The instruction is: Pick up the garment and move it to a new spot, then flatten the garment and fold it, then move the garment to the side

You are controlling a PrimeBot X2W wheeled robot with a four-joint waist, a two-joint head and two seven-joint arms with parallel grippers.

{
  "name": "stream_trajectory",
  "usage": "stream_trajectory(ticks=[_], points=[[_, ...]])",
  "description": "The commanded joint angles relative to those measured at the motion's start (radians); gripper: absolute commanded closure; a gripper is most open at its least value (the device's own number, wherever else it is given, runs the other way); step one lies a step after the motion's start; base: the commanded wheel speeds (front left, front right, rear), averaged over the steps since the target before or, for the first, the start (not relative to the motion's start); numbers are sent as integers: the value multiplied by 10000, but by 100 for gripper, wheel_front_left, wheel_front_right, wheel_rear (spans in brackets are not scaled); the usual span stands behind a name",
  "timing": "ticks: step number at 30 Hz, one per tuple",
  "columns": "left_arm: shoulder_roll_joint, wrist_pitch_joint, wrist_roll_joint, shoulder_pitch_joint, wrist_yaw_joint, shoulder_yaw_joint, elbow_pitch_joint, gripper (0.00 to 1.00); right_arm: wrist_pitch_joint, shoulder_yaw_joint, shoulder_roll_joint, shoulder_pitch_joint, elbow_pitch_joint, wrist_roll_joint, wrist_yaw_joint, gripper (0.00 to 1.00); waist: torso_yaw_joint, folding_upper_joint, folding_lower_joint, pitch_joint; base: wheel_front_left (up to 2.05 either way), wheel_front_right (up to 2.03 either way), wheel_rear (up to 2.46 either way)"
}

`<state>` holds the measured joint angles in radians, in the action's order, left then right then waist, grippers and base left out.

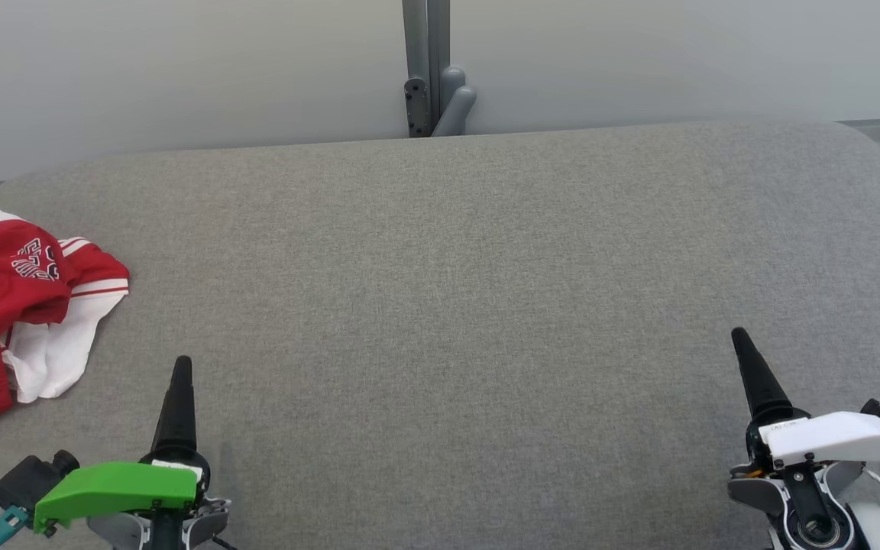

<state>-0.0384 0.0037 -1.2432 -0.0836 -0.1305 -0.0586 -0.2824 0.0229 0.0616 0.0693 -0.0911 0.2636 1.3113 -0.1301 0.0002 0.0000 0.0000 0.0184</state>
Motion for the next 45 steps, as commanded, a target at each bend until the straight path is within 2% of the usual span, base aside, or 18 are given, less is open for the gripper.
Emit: stream_trajectory(ticks=[1, 9, 12, 20, 45], points=[[-59, -128, 680, -362, -1, 93, 138, 0, -160, -52, 90, -348, -147, -682, -4, 0, -3, 0, 0, 15, 0, 0, 0], [-72, -436, 2491, -396, 58, 325, -82, 0, -486, -332, 130, -514, 100, -2343, -4, 0, -9, 0, 0, 66, 0, 0, 0], [-75, -509, 2848, -396, 120, 364, -137, 0, -564, -403, 143, -551, 172, -2676, -4, 0, -11, 0, 0, 76, 0, 0, 0], [-168, -816, 4382, -430, 423, 641, -299, 0, -893, -538, 193, -622, 351, -4172, -4, 0, -8, 0, 0, 108, 0, 0, 0], [-345, -1544, 7371, -317, 1155, 1075, -491, 0, -1669, -346, 152, -670, 659, -7595, -6, 0, 10, 0, 0, 148, 0, 0, 0]])
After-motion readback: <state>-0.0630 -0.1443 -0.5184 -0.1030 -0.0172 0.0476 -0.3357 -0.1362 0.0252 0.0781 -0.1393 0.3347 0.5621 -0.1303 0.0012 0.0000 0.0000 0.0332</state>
